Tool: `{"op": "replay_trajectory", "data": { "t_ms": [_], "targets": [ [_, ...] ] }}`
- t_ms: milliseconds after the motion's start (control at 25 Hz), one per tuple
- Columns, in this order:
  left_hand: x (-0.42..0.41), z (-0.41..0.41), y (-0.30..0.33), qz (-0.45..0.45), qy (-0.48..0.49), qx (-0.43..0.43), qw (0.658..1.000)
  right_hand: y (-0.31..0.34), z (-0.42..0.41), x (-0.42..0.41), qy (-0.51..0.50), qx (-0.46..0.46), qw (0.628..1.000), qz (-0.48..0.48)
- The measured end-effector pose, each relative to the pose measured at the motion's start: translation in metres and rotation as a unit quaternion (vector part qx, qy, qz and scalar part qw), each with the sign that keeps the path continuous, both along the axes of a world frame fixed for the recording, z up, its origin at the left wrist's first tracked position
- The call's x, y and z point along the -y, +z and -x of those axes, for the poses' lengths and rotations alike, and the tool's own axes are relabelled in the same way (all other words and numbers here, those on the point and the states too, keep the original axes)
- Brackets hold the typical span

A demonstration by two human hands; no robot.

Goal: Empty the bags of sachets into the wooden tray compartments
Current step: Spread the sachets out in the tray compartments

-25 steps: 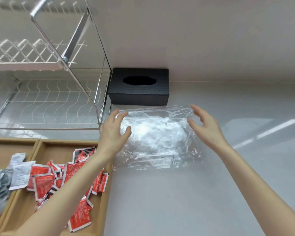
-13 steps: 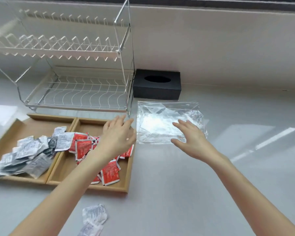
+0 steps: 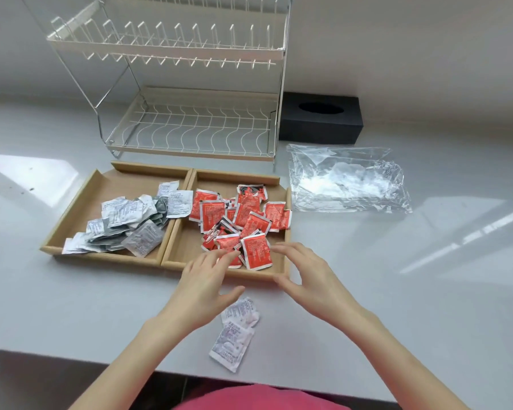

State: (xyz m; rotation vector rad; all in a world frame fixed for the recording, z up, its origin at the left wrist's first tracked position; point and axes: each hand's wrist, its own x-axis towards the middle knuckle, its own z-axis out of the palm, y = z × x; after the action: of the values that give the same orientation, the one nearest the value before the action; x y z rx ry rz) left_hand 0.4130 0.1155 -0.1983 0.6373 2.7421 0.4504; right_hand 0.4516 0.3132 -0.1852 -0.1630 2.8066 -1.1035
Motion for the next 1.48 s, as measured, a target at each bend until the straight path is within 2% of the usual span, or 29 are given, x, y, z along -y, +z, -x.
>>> {"op": "replay_trajectory", "data": {
  "t_ms": [240, 440, 640, 840, 960, 1080, 1160, 1320, 1480],
  "targets": [
    [0.024, -0.026, -0.023, 0.01, -0.043, 0.053, 0.998, -0.037, -0.018, 0.046, 0.018, 0.068, 0.997, -0.026],
    [0.026, -0.043, -0.046, 0.035, -0.01, 0.073, 0.997, -0.053, -0.018, 0.065, 0.019, 0.118, 0.988, -0.095],
    [0.025, -0.031, -0.051, 0.034, -0.015, 0.074, 0.997, -0.057, -0.009, 0.071, -0.008, 0.164, 0.983, -0.081],
    [0.023, -0.028, -0.044, 0.02, -0.043, 0.094, 0.994, -0.062, -0.009, 0.076, -0.013, 0.173, 0.98, -0.094],
    [0.031, -0.026, -0.042, -0.029, -0.033, 0.112, 0.993, -0.056, -0.01, 0.077, -0.041, 0.169, 0.983, -0.063],
    [0.049, -0.015, -0.039, -0.125, -0.009, 0.181, 0.975, -0.044, -0.004, 0.076, -0.068, 0.186, 0.98, 0.002],
    [0.063, -0.004, -0.034, -0.189, 0.036, 0.192, 0.962, -0.034, 0.004, 0.078, -0.089, 0.181, 0.978, 0.05],
    [0.089, 0.023, -0.019, -0.253, 0.096, 0.14, 0.952, -0.02, 0.025, 0.09, -0.128, 0.154, 0.971, 0.128],
    [0.112, 0.048, -0.007, -0.263, 0.132, 0.086, 0.952, -0.017, 0.051, 0.111, -0.149, 0.139, 0.967, 0.151]
  ]
}}
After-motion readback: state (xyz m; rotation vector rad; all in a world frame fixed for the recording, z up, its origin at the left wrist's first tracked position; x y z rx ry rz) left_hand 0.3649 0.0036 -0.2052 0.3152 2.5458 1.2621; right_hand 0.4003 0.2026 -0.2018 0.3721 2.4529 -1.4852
